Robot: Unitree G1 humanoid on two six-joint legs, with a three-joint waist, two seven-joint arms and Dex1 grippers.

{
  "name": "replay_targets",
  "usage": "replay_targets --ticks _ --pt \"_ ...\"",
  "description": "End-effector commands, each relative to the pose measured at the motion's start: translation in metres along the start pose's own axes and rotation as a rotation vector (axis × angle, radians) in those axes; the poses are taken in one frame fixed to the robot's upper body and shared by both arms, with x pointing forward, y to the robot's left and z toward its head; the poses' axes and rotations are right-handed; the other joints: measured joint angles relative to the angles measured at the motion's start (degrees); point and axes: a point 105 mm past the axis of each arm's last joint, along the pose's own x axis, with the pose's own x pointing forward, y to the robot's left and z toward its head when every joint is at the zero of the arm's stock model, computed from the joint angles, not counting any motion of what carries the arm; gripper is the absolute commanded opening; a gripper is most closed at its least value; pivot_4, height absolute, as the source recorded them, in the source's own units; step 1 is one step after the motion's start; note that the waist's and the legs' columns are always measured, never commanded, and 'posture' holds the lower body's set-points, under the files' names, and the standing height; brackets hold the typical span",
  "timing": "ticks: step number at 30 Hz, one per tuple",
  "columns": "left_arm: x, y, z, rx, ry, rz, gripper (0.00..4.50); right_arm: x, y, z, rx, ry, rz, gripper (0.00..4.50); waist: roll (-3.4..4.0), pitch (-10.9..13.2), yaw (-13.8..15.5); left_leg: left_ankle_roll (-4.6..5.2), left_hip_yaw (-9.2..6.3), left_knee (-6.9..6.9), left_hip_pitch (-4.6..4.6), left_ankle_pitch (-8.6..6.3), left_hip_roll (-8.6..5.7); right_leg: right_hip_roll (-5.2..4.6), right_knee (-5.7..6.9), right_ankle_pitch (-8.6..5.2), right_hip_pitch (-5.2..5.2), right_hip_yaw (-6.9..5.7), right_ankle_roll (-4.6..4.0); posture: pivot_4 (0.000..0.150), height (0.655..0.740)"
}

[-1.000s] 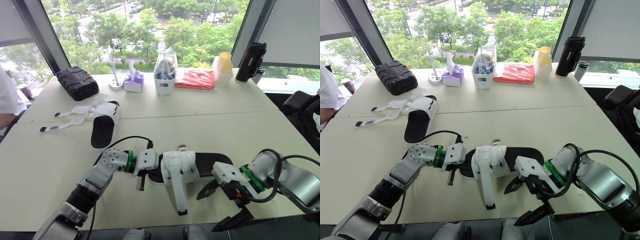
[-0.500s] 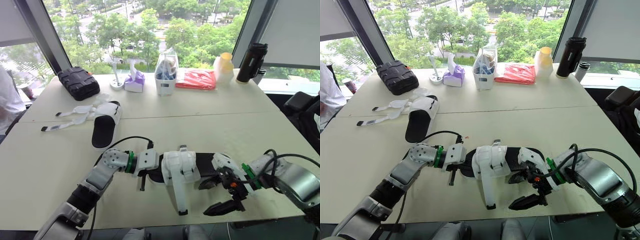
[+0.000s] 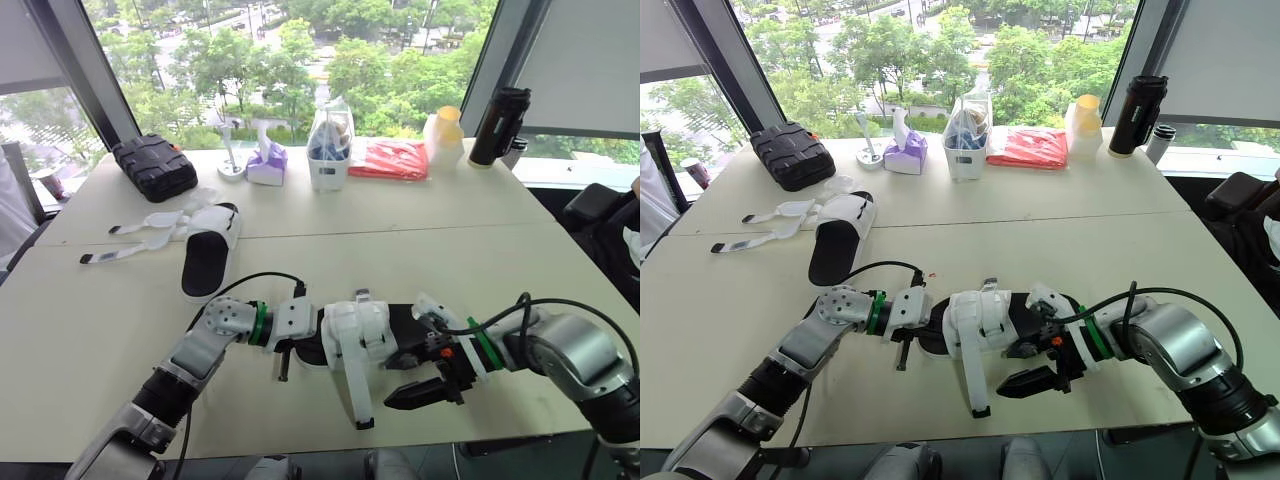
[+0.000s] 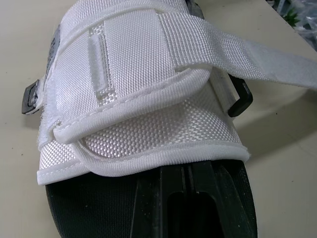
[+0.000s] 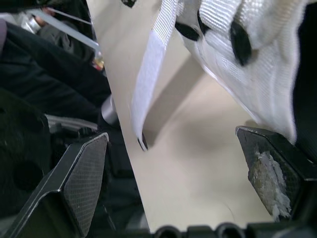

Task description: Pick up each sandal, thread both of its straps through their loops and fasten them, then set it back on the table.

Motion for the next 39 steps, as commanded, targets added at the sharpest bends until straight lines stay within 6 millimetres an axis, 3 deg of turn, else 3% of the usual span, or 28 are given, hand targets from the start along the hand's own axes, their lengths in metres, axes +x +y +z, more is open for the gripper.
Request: replay_targets --ticks 1,7,17,20,27,30,34,39 --pt "0.007 -0.032 -0.043 -0.124 0.151 -0.105 0.0 0.004 0.003 0.01 -0.015 -0.029 -0.002 4.47 0.0 0.0 0.01 0.0 0.0 0.0 0.0 0.0 0.0 0.0 0.0 0.0 0.0 0.0 0.0 0.15 0.74" --pt "0.008 -0.034 -0.043 -0.124 0.151 -0.109 0.0 0.021 0.008 0.011 0.013 -0.047 0.033 4.47 0.0 -0.01 0.0 0.0 0.0 0.0 0.01 0.0 0.0 0.0 0.0 0.0 0.0 0.0 0.0 0.15 0.74" --pt "0.01 -0.036 -0.043 -0.127 0.147 -0.109 0.0 0.026 0.021 0.012 0.037 -0.032 0.085 4.47 0.0 -0.01 0.03 0.03 -0.01 0.0 0.0 -0.01 -0.01 0.0 0.0 -0.01 0.0 0.0 0.0 0.15 0.74" --pt "0.011 -0.035 -0.043 -0.127 0.144 -0.106 0.0 0.027 0.024 0.017 0.043 -0.049 0.105 3.66 0.0 -0.01 0.03 0.03 -0.01 0.0 0.0 -0.02 -0.01 0.0 0.0 -0.01 0.0 0.0 0.0 0.15 0.74" --pt "0.012 -0.033 -0.043 -0.127 0.142 -0.098 0.0 0.029 0.026 0.029 0.013 -0.069 0.1 0.05 0.0 -0.01 0.09 0.03 -0.01 0.0 -0.01 -0.02 -0.02 0.0 0.0 -0.01 0.0 0.0 0.0 0.15 0.74" --pt "0.012 -0.033 -0.043 -0.127 0.142 -0.095 0.0 0.024 0.027 0.034 -0.011 -0.069 0.094 0.05 0.0 -0.01 0.08 0.03 -0.02 0.0 -0.02 -0.02 -0.02 0.0 -0.01 -0.01 0.0 -0.01 0.0 0.15 0.74" --pt "0.012 -0.032 -0.044 -0.129 0.141 -0.089 0.0 0.005 0.039 0.066 -0.068 -0.119 0.137 0.05 0.02 0.0 0.04 0.03 -0.01 0.0 -0.02 -0.02 -0.03 -0.01 0.0 0.0 -0.01 0.0 0.0 0.15 0.74" --pt "0.011 -0.03 -0.044 -0.128 0.142 -0.083 0.0 -0.001 0.032 0.106 -0.097 -0.188 0.124 0.05 0.01 -0.01 0.07 0.03 -0.04 0.0 -0.01 -0.02 -0.03 0.0 0.0 0.0 0.0 -0.02 0.0 0.15 0.74"
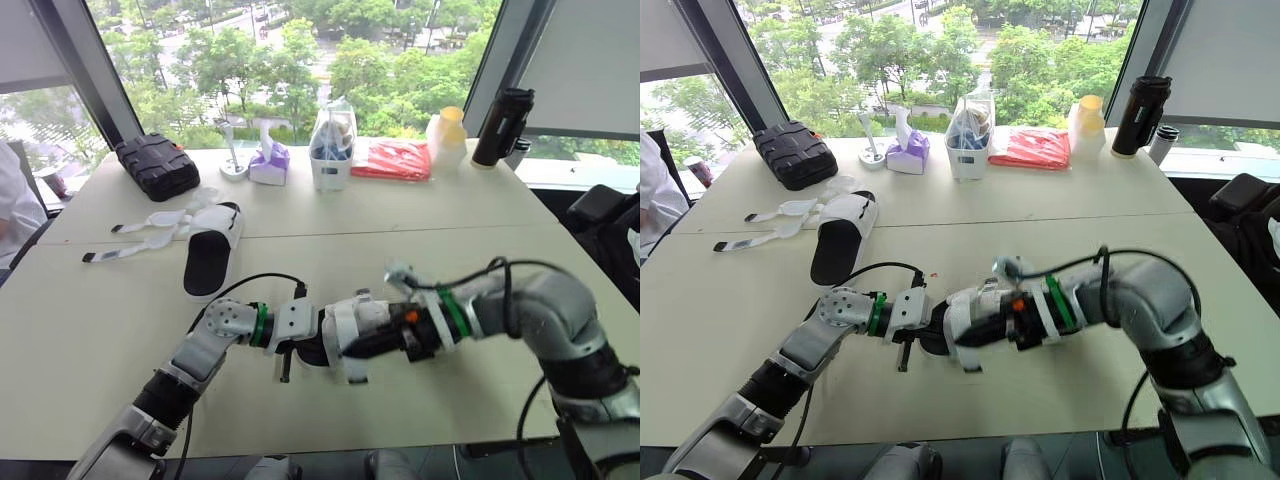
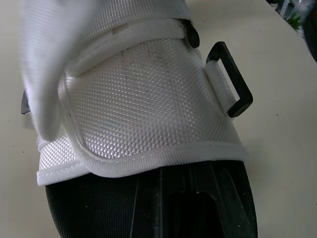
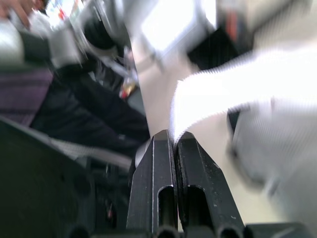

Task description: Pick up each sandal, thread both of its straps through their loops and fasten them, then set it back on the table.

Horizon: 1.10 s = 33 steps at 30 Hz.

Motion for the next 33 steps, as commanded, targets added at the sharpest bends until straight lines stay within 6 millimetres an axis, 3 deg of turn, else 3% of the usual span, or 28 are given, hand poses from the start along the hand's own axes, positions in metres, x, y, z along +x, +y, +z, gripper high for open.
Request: replay_targets --ticks 1,5,13,33 --pt "0.009 -0.028 -0.045 -0.125 0.152 -0.089 0.0 0.0 -0.007 0.02 -0.006 -0.048 0.006 0.05 0.0 0.0 0.02 0.0 0.0 0.0 0.0 0.0 -0.01 0.0 0.0 0.0 0.0 0.0 0.0 0.15 0.74" --pt "0.009 -0.029 -0.045 -0.123 0.152 -0.087 0.0 0.003 -0.02 0.028 0.004 -0.048 -0.003 0.05 0.01 0.0 0.01 0.0 0.0 0.0 -0.01 0.0 -0.03 -0.01 0.0 0.01 -0.01 0.0 -0.01 0.15 0.74" --pt "0.008 -0.029 -0.045 -0.128 0.151 -0.078 0.0 0.007 -0.035 0.016 0.017 0.006 -0.001 0.05 0.01 -0.01 0.0 0.0 0.0 0.0 -0.01 0.0 -0.04 -0.01 0.0 0.01 -0.01 0.01 -0.01 0.15 0.74" --pt "0.008 -0.027 -0.044 -0.116 0.151 -0.074 0.0 0.004 -0.03 0.004 0.081 0.048 0.028 0.05 0.01 -0.01 -0.01 0.0 -0.01 0.0 -0.01 0.0 -0.03 -0.01 0.0 0.01 -0.02 0.01 -0.01 0.15 0.74"
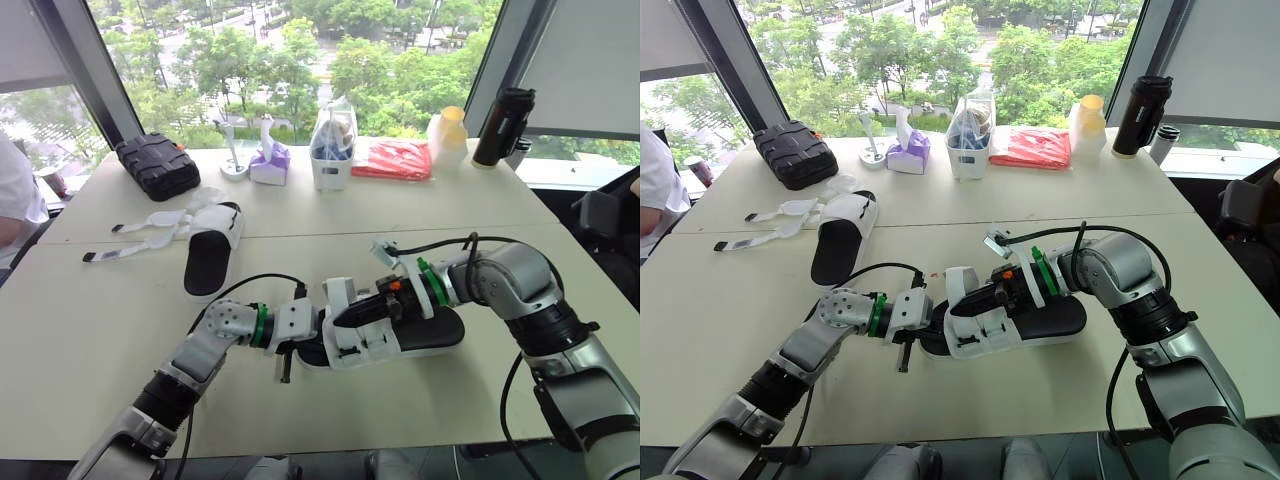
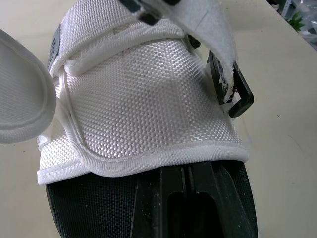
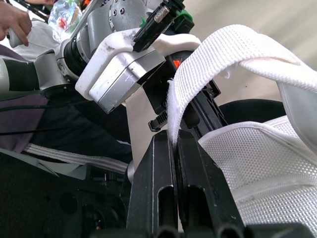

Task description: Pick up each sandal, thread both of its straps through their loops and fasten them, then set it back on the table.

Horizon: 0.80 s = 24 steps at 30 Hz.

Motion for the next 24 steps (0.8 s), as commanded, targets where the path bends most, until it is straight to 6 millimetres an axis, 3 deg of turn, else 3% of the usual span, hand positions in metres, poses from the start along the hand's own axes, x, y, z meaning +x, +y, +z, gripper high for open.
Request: replay_targets --ticks 1,11,21,24 --pt "0.008 -0.027 -0.044 -0.116 0.155 -0.08 0.0 -0.003 0.007 0.003 -0.016 0.01 0.015 0.05 0.0 0.0 0.0 0.0 0.0 0.0 0.0 0.0 0.0 0.0 0.0 0.0 0.0 0.0 0.0 0.15 0.74" --pt "0.008 -0.027 -0.045 -0.116 0.155 -0.075 0.0 -0.002 0.007 0.005 0.027 0.004 0.031 0.05 0.0 0.0 0.0 0.0 0.0 0.0 0.0 0.0 0.0 0.0 0.0 0.0 0.0 0.0 0.0 0.15 0.74" --pt "0.009 -0.029 -0.044 -0.119 0.152 -0.077 0.0 0.002 -0.017 0.01 0.05 -0.031 -0.039 0.05 0.01 0.0 0.02 0.0 -0.01 0.0 0.01 0.0 -0.02 -0.01 0.0 0.0 0.01 0.0 0.0 0.15 0.74" --pt "0.009 -0.029 -0.044 -0.12 0.153 -0.075 0.0 0.004 -0.021 0.006 -0.015 -0.012 -0.068 0.05 0.01 -0.01 0.01 0.0 -0.01 0.0 0.01 0.0 -0.02 -0.01 0.0 0.0 0.01 0.0 0.0 0.15 0.74"
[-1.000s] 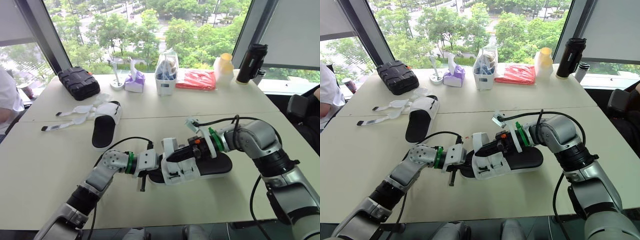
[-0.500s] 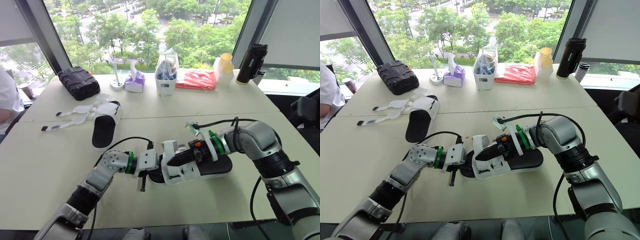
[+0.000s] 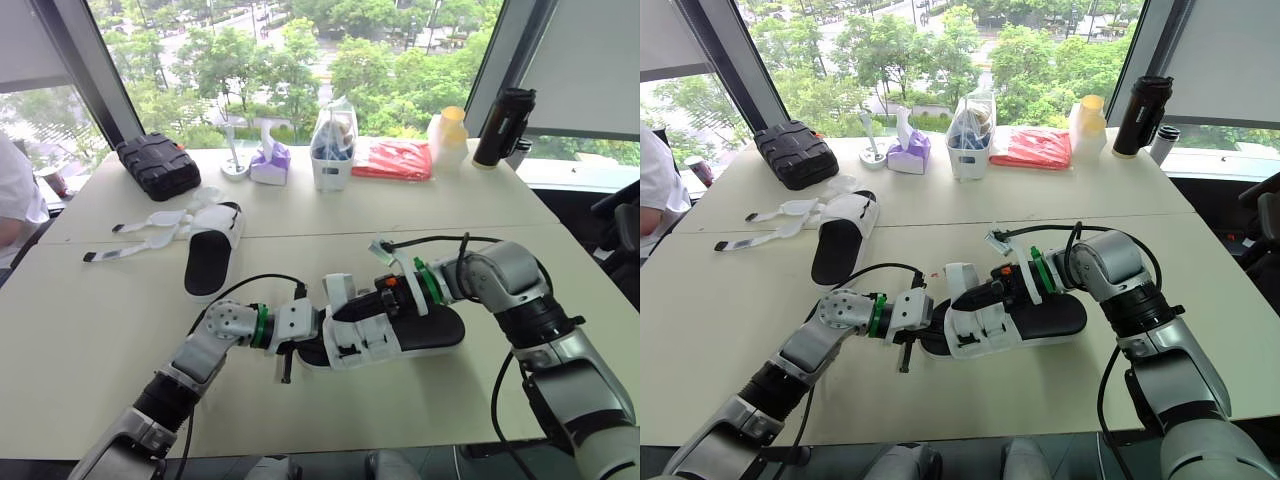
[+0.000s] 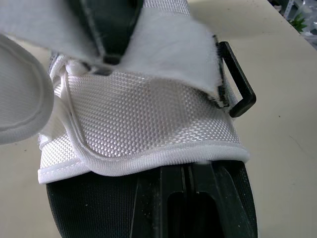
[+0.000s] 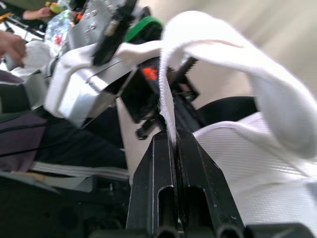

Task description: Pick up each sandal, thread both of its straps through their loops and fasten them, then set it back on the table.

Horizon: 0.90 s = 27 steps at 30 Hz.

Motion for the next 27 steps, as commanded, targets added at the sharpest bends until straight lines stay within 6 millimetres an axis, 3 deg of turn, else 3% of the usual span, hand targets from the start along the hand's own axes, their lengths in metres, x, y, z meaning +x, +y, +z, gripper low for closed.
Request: replay_targets --ticks 1,11,21,27 --pt "0.008 -0.029 -0.044 -0.118 0.157 -0.082 0.0 0.003 0.001 0.003 -0.114 0.015 -0.02 0.05 0.0 0.0 0.0 0.0 0.0 0.0 0.0 0.0 0.0 0.0 0.0 0.0 0.0 0.0 0.0 0.15 0.74" --pt "0.007 -0.028 -0.045 -0.119 0.159 -0.081 0.0 0.001 0.006 -0.011 -0.325 0.089 -0.015 0.05 0.0 0.0 -0.02 0.0 0.0 0.0 0.0 0.0 0.0 0.0 -0.01 -0.01 0.01 0.0 0.01 0.15 0.74" --pt "0.007 -0.027 -0.044 -0.115 0.158 -0.082 0.0 0.004 -0.004 -0.008 -0.572 0.109 -0.103 0.05 0.0 0.0 -0.02 0.0 0.0 0.0 0.0 0.0 0.0 0.0 -0.01 -0.01 0.01 0.0 0.02 0.15 0.74" --pt "0.007 -0.027 -0.044 -0.116 0.158 -0.081 0.0 0.002 0.004 -0.002 -0.643 0.084 -0.079 0.05 0.0 0.0 -0.02 0.0 0.0 0.0 0.0 0.0 0.0 0.0 -0.01 -0.01 0.01 0.0 0.01 0.15 0.74"
